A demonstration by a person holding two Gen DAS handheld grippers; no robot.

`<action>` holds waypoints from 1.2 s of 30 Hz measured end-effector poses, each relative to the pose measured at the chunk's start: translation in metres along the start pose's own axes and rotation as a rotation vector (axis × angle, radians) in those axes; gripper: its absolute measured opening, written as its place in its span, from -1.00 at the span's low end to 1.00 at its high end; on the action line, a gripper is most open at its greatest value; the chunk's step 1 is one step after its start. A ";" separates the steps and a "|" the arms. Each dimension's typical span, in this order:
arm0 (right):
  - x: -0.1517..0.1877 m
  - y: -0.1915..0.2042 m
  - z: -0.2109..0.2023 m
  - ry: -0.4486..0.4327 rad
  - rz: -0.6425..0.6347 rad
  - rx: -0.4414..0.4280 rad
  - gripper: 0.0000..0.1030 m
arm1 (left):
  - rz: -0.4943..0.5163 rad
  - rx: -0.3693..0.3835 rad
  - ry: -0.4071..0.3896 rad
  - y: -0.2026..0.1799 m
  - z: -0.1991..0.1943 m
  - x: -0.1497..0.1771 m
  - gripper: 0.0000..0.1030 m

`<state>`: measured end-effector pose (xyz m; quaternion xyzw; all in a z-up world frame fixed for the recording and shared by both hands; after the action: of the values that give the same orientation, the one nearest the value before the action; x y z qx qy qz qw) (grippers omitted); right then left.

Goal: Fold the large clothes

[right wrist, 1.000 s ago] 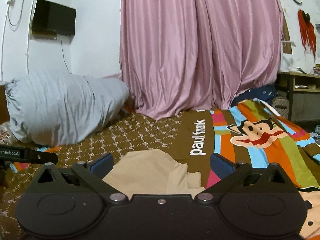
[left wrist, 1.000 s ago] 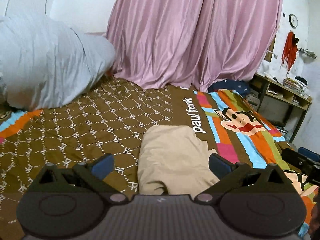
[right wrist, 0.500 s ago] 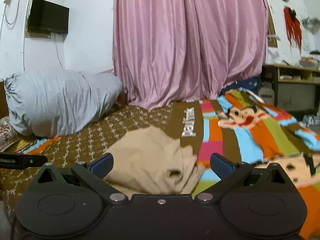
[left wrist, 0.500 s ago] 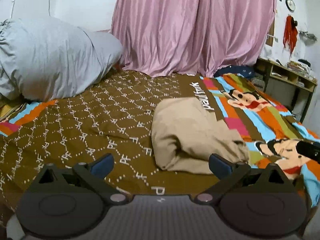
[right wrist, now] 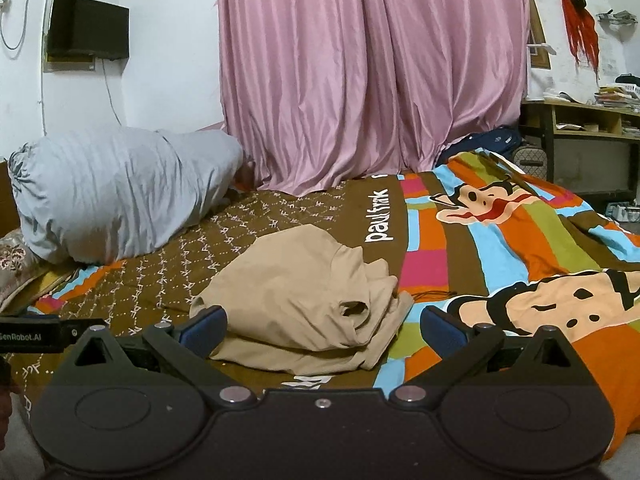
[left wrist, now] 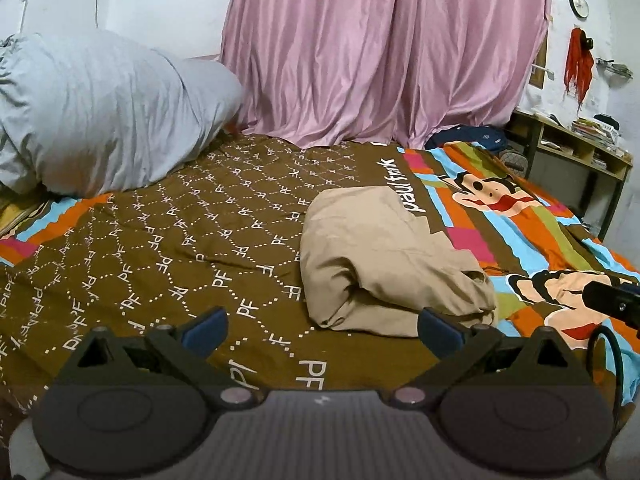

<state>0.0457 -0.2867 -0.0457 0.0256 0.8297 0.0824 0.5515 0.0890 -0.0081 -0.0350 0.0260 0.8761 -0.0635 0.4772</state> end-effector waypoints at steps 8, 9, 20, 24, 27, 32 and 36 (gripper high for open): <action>0.000 -0.004 0.002 0.010 0.005 -0.003 0.99 | -0.001 -0.002 0.003 0.002 0.001 -0.001 0.99; 0.001 -0.004 0.002 0.010 0.007 -0.003 0.99 | -0.002 -0.004 0.004 0.002 0.001 -0.001 0.99; 0.000 -0.005 0.002 0.012 0.009 -0.003 0.99 | -0.003 -0.013 0.011 0.004 0.003 0.001 0.99; 0.000 -0.005 0.002 0.012 0.009 -0.004 0.99 | -0.003 -0.016 0.017 0.004 0.004 0.002 0.99; 0.000 -0.005 0.002 0.013 0.010 -0.004 0.99 | -0.004 -0.017 0.017 0.004 0.003 0.003 0.99; 0.000 -0.005 0.002 0.014 0.011 -0.004 0.99 | -0.004 -0.015 0.016 0.004 0.004 0.003 0.99; 0.001 -0.005 0.002 0.015 0.012 -0.003 0.99 | -0.004 -0.016 0.017 0.004 0.003 0.003 0.99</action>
<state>0.0476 -0.2918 -0.0479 0.0292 0.8335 0.0871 0.5448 0.0906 -0.0052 -0.0399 0.0208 0.8806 -0.0574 0.4700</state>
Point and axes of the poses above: each gripper's, at about its wrist camera, not at the fingertips, and z roughly the way its jaws point, y to its left, x to its underside, the point moved 7 cm from there along z, roughly the way its jaws point, and after that the axes turned 1 degree about x, right-handed, at the moved point
